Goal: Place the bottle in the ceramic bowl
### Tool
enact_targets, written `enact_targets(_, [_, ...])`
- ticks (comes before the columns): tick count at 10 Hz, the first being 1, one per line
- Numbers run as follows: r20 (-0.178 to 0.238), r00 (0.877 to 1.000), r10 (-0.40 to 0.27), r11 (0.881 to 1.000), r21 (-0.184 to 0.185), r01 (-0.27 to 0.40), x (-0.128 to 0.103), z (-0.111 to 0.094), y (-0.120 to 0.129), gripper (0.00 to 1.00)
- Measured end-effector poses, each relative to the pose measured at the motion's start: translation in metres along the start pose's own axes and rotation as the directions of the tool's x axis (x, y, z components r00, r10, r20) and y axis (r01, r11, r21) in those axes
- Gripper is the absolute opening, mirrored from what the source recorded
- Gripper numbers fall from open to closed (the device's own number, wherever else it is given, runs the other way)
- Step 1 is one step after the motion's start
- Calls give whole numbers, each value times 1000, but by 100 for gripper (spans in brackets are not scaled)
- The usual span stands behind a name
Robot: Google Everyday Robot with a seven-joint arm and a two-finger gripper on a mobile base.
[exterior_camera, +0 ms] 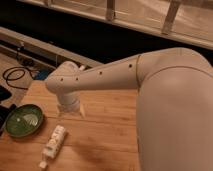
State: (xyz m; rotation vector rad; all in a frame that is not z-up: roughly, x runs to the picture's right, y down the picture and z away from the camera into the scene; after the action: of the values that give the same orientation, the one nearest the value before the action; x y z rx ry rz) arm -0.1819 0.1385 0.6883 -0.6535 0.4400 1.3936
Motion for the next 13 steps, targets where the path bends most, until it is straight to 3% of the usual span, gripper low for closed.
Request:
enact_targets(3, [46, 996, -83, 994, -62, 85, -7, -4, 52, 65])
enact_targets(7, [47, 995, -86, 994, -62, 89, -7, -4, 53, 65])
enact_targets(9, [28, 996, -85, 995, -52, 87, -6, 1, 52, 65])
enact_targets(13, [-43, 995, -89, 996, -33, 87, -5, 57, 62, 65])
